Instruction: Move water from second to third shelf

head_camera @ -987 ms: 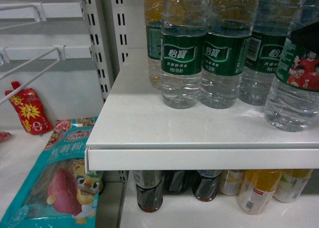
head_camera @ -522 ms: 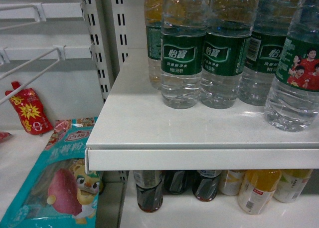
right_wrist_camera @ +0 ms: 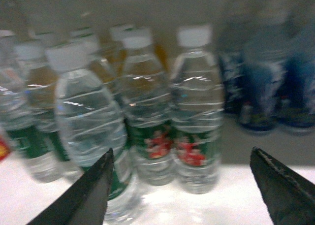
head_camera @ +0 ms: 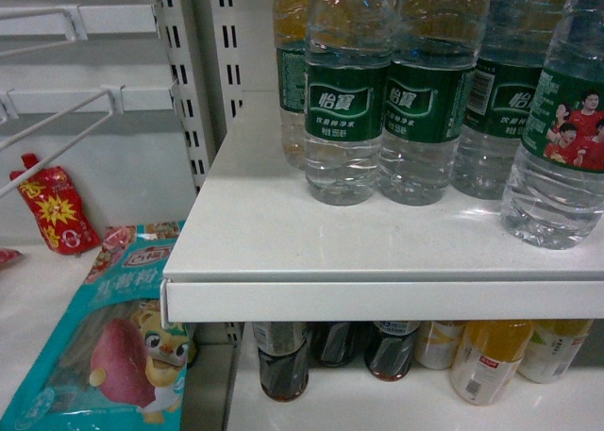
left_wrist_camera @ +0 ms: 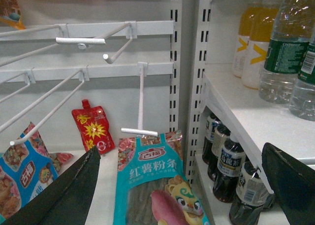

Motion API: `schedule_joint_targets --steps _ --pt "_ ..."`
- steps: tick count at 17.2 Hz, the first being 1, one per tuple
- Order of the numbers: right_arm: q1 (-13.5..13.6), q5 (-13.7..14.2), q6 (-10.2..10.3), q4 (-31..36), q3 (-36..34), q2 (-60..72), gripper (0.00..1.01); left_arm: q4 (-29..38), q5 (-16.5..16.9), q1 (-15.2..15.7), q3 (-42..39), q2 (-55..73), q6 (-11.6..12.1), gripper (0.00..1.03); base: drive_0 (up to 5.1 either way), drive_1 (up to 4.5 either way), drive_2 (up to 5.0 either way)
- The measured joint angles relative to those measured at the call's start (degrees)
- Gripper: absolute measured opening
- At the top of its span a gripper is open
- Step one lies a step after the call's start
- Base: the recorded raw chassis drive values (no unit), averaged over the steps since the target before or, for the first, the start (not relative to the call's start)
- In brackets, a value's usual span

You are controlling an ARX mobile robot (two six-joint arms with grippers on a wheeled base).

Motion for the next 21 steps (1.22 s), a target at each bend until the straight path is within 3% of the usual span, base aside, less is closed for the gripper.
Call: schedule_joint_targets --steps 1,2,5,7,8,10,14,15,16,17,21 --pt "-0.3 6.4 -2.1 0.3 -3.3 -3.9 0.73 0.0 0.0 0.0 0.0 0.0 0.0 0.98 0.0 0.0 0.0" --pt "-1.0 9.4 -3.2 -1.2 -4.9 -6.8 0.64 0.0 0.0 0.0 0.0 0.0 0.0 0.98 0.0 0.0 0.0" --pt "-0.6 11.3 -4.2 -4.8 -7.8 -13.4 0.38 0.0 0.0 0.0 0.0 0.0 0.0 0.98 0.0 0.0 0.0" --pt "2.1 13.4 -4.7 -4.7 -10.4 -17.3 0.2 0.0 0.0 0.0 0.0 0.0 0.0 0.98 0.0 0.0 0.0" --pt "4.0 15.2 -4.8 -4.9 -12.6 -19.5 0.05 0.0 0.0 0.0 0.0 0.0 0.0 0.98 0.0 0.0 0.0" --pt "6.7 18.3 -5.0 -6.0 -15.8 -22.9 0.02 0.0 0.0 0.0 0.0 0.0 0.0 0.98 0.0 0.0 0.0" --pt "9.5 20.9 -5.0 -7.4 -18.1 -27.4 0.02 0.0 0.0 0.0 0.0 0.0 0.0 0.98 0.0 0.0 0.0" --pt "12.2 24.8 -5.0 -8.5 -18.8 -28.9 0.02 0.0 0.0 0.0 0.0 0.0 0.0 0.98 0.0 0.0 0.0" --pt "15.1 26.6 -5.0 -9.1 -19.5 -30.1 0.02 0.0 0.0 0.0 0.0 0.0 0.0 0.98 0.0 0.0 0.0" --pt "16.3 26.4 -5.1 -9.7 -20.1 -31.3 0.02 0.0 0.0 0.0 0.0 0.0 0.0 0.98 0.0 0.0 0.0" --pt "15.8 27.5 -5.0 -12.1 -21.4 -35.1 0.02 0.0 0.0 0.0 0.0 0.0 0.0 0.98 0.0 0.0 0.0"
